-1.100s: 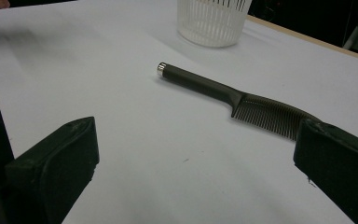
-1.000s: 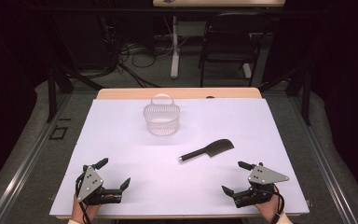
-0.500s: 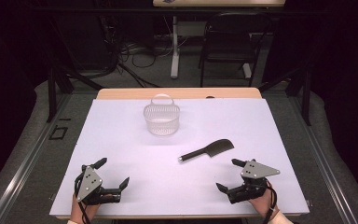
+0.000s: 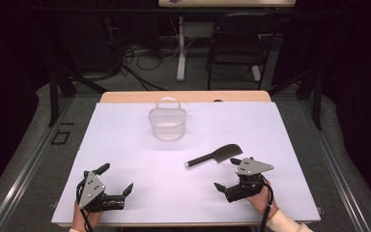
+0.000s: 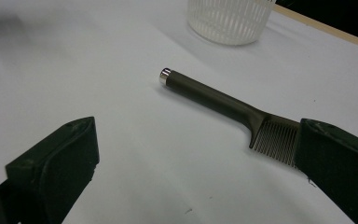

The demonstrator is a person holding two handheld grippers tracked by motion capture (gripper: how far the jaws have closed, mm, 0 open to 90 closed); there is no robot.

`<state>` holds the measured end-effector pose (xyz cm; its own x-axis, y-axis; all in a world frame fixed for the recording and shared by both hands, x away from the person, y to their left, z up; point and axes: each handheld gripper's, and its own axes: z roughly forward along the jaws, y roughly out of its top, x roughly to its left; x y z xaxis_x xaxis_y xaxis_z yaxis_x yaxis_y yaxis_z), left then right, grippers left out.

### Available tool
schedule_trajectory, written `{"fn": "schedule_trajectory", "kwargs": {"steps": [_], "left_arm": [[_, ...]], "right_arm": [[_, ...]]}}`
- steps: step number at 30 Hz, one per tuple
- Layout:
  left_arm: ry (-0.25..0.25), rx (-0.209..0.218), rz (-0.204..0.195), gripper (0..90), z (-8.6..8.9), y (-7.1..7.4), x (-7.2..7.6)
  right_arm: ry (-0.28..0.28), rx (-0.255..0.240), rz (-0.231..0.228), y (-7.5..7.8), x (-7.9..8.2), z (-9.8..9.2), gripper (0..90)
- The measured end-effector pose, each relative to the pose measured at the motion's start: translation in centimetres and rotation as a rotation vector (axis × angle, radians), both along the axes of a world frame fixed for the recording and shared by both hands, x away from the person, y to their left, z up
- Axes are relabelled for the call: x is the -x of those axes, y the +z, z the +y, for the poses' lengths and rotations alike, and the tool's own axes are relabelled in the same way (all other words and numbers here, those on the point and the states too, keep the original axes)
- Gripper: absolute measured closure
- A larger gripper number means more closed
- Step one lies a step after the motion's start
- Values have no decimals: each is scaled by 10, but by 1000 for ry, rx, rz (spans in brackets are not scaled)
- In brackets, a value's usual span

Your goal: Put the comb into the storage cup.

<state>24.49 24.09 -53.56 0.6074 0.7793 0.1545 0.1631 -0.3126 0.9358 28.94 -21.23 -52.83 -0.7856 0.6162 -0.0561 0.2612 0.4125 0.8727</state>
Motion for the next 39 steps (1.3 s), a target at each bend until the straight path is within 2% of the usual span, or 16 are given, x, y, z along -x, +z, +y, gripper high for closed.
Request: {"fn": "schedule_trajectory", "kwargs": {"steps": [27, 39], "left_arm": [[0, 4, 4, 2, 0, 0, -1], [3, -2, 4, 2, 0, 0, -1]], "right_arm": [[18, 26, 33, 2, -28, 25, 0], [43, 37, 35, 5, -37, 40, 0]]}}
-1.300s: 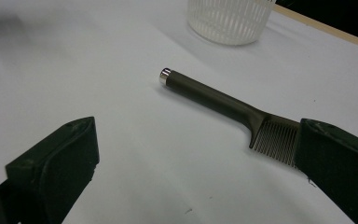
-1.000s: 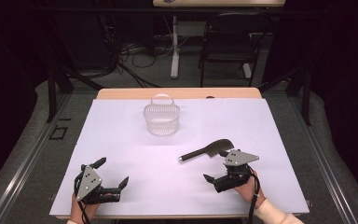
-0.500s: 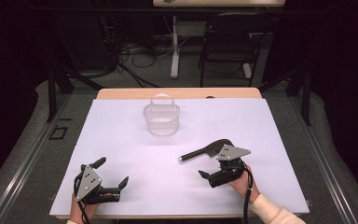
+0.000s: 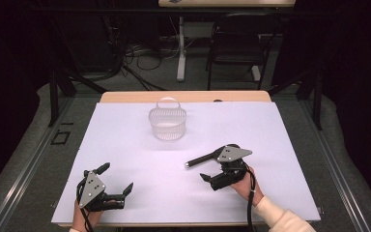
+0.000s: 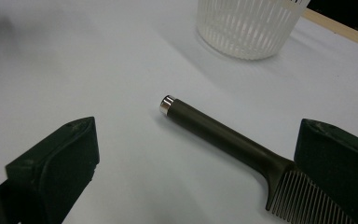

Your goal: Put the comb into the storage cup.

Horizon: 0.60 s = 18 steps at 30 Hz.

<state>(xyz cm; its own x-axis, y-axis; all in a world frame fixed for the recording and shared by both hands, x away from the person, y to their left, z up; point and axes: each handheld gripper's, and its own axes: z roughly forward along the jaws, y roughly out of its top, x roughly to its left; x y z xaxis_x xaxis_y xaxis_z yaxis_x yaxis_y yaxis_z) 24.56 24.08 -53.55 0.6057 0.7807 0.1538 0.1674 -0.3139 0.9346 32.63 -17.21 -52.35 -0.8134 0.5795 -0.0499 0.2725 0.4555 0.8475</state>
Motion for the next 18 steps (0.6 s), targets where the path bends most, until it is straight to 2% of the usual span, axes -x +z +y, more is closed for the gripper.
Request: {"fn": "schedule_trajectory", "kwargs": {"steps": [18], "left_arm": [[6, 6, -6, 2, 1, 0, 0]], "right_arm": [[13, -19, 34, 3, -20, 17, 0]]}}
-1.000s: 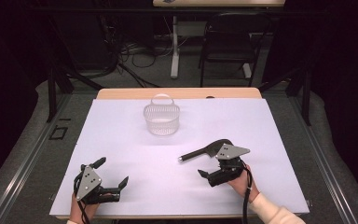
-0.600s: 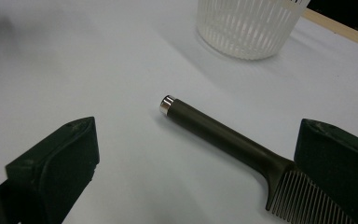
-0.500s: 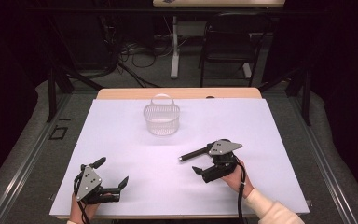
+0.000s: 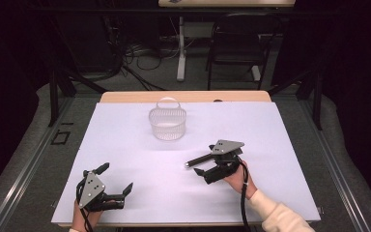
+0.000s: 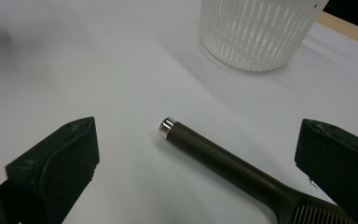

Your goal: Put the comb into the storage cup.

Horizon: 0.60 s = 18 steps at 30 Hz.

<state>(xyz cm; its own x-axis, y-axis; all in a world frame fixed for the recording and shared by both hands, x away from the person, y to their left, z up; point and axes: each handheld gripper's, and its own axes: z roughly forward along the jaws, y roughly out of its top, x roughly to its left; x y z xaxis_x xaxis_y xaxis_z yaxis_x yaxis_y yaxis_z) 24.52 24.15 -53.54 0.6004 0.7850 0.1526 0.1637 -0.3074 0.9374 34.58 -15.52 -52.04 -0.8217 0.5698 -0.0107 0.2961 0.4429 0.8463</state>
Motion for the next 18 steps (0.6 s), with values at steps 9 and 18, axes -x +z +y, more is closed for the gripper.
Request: {"fn": "schedule_trajectory", "kwargs": {"steps": [9, 18], "left_arm": [[-1, 3, 3, 2, 1, 0, 0], [2, 7, -1, 2, 2, 0, 0]], "right_arm": [[9, -10, 28, -1, -10, 10, 0], [6, 40, 51, -4, -18, 25, 25]]}}
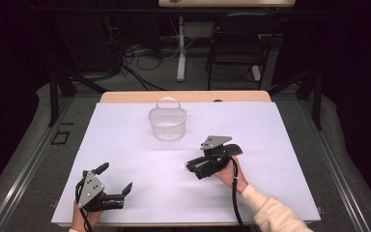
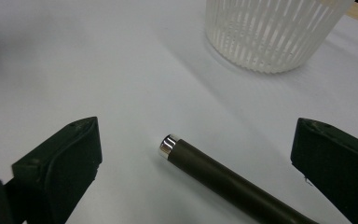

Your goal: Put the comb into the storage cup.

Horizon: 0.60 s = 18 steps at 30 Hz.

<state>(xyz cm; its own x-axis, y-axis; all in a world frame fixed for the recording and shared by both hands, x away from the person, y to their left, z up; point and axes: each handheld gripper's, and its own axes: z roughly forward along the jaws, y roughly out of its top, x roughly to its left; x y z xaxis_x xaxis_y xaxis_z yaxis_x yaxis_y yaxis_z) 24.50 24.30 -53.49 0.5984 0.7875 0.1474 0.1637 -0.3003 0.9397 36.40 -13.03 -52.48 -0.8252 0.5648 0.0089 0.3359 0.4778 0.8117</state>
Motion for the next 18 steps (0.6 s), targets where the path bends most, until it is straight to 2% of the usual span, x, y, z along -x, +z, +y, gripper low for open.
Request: {"fn": "schedule_trajectory", "kwargs": {"steps": [4, 6, 7, 9, 14, 18], "left_arm": [[-1, -1, 0, 2, 0, 0, 0], [-4, 0, 2, 2, 0, 0, 0], [-2, 1, 2, 2, 0, 0, 0], [-1, 0, 0, 2, 0, 0, 0], [-1, -3, 2, 2, 0, 0, 0], [0, -2, 3, 2, 0, -1, 0]], "right_arm": [[-3, 7, -1, 0, -3, 2, 96], [-7, 7, 1, 0, -5, 2, 145], [-15, 16, 6, 0, -7, 3, 222], [-13, 13, 8, -1, -8, 4, 247], [-5, 29, 20, -5, -13, 8, 516], [1, 35, 25, -7, -14, 13, 770]]}}
